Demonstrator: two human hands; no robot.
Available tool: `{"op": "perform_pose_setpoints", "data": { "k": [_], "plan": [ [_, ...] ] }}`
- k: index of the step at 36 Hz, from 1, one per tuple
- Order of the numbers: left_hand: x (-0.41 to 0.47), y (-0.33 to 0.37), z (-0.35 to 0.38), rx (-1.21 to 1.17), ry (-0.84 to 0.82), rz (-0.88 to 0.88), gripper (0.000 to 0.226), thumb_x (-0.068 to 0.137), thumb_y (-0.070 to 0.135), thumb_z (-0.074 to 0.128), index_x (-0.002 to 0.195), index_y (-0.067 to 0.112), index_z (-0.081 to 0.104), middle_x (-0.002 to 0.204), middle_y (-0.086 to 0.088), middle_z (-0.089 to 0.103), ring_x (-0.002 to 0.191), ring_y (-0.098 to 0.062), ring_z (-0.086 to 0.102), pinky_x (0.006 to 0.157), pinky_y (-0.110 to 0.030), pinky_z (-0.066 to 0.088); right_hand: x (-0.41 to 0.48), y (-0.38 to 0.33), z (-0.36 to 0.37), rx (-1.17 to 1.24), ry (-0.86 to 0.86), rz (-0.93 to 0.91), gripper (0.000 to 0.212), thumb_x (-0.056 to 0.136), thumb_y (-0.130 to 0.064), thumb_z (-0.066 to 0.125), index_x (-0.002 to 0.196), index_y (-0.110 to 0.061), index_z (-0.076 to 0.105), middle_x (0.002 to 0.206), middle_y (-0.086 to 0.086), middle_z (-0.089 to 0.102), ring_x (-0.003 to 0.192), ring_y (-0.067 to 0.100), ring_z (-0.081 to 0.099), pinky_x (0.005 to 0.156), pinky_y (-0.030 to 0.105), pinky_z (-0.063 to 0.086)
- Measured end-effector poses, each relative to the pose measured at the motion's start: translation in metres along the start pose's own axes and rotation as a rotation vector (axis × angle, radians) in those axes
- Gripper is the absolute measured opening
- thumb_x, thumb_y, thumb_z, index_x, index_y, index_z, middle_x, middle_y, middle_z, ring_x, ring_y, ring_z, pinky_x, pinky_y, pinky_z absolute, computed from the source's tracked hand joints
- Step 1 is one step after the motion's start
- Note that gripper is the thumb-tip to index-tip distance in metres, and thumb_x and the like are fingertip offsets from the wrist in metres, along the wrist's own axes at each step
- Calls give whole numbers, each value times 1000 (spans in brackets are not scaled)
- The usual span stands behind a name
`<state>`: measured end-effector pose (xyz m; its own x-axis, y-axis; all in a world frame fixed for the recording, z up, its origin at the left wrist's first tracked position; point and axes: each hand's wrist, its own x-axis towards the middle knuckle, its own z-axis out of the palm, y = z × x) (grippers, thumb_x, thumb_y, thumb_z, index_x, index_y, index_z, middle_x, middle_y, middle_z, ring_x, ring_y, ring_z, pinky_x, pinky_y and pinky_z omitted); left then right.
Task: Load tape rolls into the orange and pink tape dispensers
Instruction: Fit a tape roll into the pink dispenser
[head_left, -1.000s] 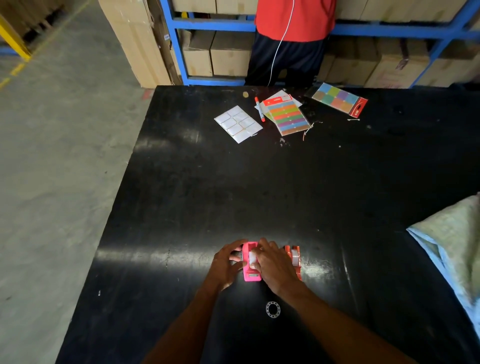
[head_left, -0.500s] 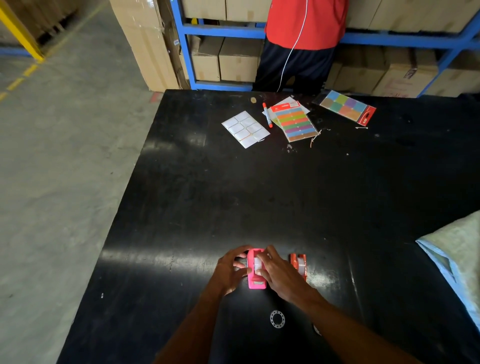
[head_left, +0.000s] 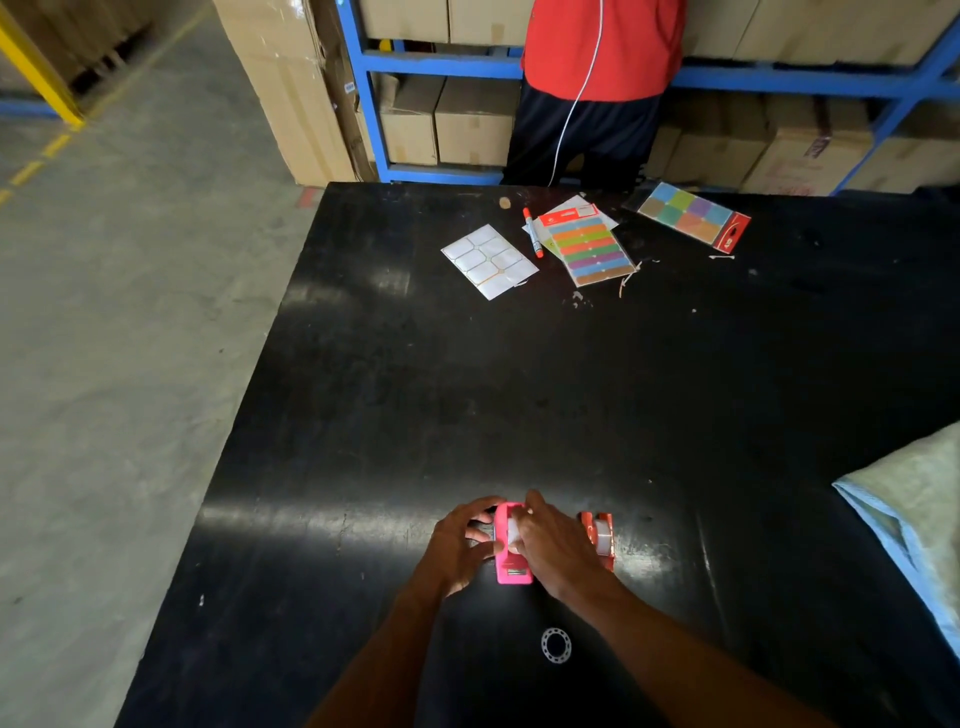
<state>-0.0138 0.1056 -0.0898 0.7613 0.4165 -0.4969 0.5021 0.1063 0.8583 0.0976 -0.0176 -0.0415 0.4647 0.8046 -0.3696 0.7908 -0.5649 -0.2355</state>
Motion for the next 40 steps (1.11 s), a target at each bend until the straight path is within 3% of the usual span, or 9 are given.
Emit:
{"op": "perform_pose_setpoints", "data": {
  "k": [4,7,11,16,28,31,34,37,40],
  "plan": [
    [-2,0,4,56,26,19,62,76,-8,72,114,40,61,115,-10,62,96,-31,65,83,-44,61,-2,-2,-10,-104,84,-39,42,89,-29,68,127,-12,59,136,8,49,127,28,48,105,44,37],
    [-5,3,5,54,54,14,59,75,-6,73,119,32,62,111,-9,64,97,-33,65,84,-43,61,-5,-4,-16,-78,92,-67,36,92,-25,63,125,-9,60,128,11,59,117,29,57,100,38,42],
    [-7,6,5,66,40,15,59,76,-5,73,126,22,61,111,-10,64,96,-28,66,78,-30,62,-8,0,-24,11,106,-95,21,95,-26,58,104,-11,69,109,8,68,101,26,65,88,33,46],
    [-4,5,3,92,38,1,60,76,-9,72,129,17,59,114,-14,63,99,-32,66,71,-23,61,-6,-1,-23,-46,128,-85,21,94,-28,59,101,-13,72,104,8,69,97,28,66,87,37,48],
    [-2,-1,4,94,44,-2,60,73,1,75,122,32,61,119,-8,58,94,-26,64,84,-48,60,-11,-8,-21,-142,178,-150,32,75,-21,80,103,-9,70,106,9,66,99,28,63,82,40,51],
    [13,-27,3,92,58,16,64,67,12,75,123,37,60,119,-8,58,94,-28,64,82,-57,58,-24,-7,-15,-158,203,-155,28,64,-25,89,84,-13,73,91,2,61,80,20,63,65,33,51],
    [7,-15,6,107,55,27,63,67,10,73,115,49,61,120,-9,58,93,-24,63,86,-56,57,-39,-7,-2,-132,208,-171,24,62,-17,90,80,-17,74,94,-1,58,80,18,61,62,32,48],
    [0,2,9,173,63,24,55,75,9,69,117,43,60,125,-4,61,106,-21,63,94,-42,56,-52,-9,9,-91,222,-159,33,59,-15,90,86,-20,71,99,-2,56,79,15,60,60,29,48],
    [3,-10,7,138,41,19,58,71,13,72,119,43,59,123,-10,59,103,-29,64,89,-52,57,-62,-9,21,-42,213,-158,38,67,-17,86,99,-20,65,108,-1,52,84,15,59,65,31,51]
  ]
}}
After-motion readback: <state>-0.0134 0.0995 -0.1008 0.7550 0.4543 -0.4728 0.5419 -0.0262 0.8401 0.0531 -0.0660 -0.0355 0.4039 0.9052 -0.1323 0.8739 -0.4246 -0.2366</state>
